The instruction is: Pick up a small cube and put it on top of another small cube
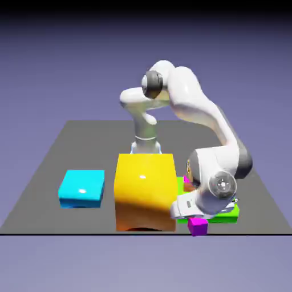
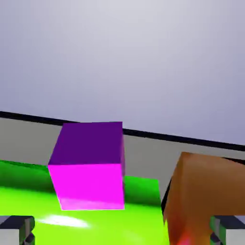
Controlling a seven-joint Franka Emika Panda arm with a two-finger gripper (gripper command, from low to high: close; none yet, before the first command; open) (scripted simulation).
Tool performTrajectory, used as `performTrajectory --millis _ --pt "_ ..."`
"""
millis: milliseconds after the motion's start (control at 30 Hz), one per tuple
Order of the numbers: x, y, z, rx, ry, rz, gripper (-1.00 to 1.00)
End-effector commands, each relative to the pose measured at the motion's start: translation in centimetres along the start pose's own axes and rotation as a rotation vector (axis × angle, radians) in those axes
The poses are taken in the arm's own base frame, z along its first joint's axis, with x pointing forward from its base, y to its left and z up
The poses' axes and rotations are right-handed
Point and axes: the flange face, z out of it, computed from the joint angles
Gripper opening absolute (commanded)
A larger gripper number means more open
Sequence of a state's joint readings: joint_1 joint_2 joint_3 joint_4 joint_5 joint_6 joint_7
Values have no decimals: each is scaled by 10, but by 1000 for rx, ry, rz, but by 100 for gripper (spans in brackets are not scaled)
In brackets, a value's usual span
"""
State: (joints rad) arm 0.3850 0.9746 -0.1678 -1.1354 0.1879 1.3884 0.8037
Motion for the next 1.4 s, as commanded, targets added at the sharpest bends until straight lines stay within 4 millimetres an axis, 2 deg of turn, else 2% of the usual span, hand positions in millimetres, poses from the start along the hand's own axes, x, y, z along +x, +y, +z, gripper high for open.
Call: performTrajectory --millis 0,67,133,367,400,433,467,700,867,1033,1200,1367 --pt "-1 -8 8 -29 -17 -4 0" --pt "-3 -22 24 -87 -50 -12 0" --pt "-3 -24 26 -96 -54 -13 0" --pt "4 -28 90 -95 -54 -14 0" --pt "4 -28 91 -95 -54 -14 0" --pt "4 -28 91 -95 -54 -14 -100" --pt "4 -28 91 -95 -54 -14 -100" --pt "-3 -24 27 -96 -54 -13 -100" --pt "-92 -47 25 -209 80 -170 -100" --pt "-181 -56 34 -323 207 -338 -100" --pt "-266 -51 53 -440 324 -516 -100" --pt "-342 -32 81 -561 430 -705 -100"
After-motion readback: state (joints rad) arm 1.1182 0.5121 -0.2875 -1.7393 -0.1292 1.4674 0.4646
